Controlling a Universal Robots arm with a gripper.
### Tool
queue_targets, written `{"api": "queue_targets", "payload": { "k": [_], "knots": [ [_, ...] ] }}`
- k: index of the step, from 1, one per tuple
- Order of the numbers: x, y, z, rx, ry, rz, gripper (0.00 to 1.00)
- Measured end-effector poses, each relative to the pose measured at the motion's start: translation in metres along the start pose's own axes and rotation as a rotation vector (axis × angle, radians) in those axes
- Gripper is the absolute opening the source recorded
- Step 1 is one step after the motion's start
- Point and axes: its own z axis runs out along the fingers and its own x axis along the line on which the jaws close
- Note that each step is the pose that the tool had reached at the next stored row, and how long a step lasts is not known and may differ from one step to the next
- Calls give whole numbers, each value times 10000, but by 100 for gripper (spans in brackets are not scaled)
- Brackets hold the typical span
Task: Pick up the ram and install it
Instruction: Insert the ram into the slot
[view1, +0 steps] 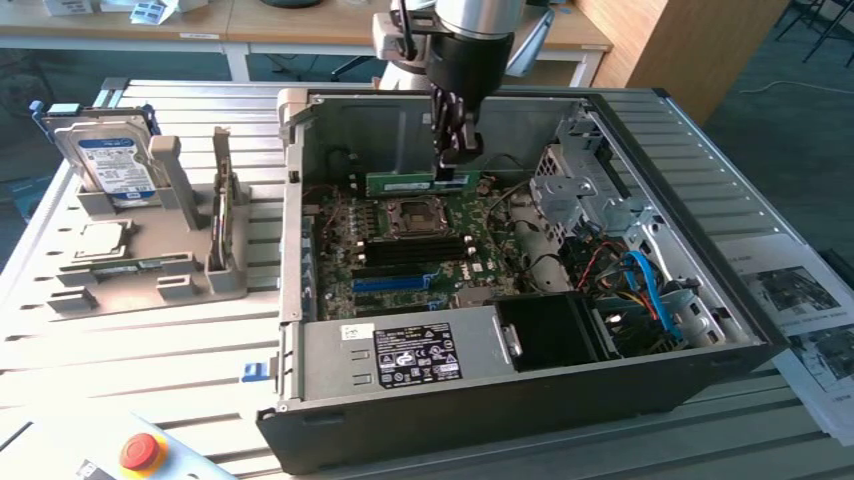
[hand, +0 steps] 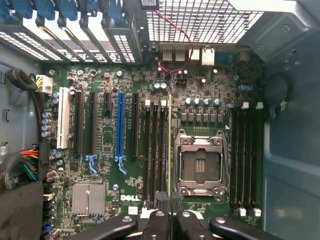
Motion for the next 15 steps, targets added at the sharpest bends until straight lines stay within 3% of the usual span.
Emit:
{"api": "queue_targets", "payload": {
  "k": [15],
  "knots": [
    [67,-7,255,0,-1,6,12]
  ]
}}
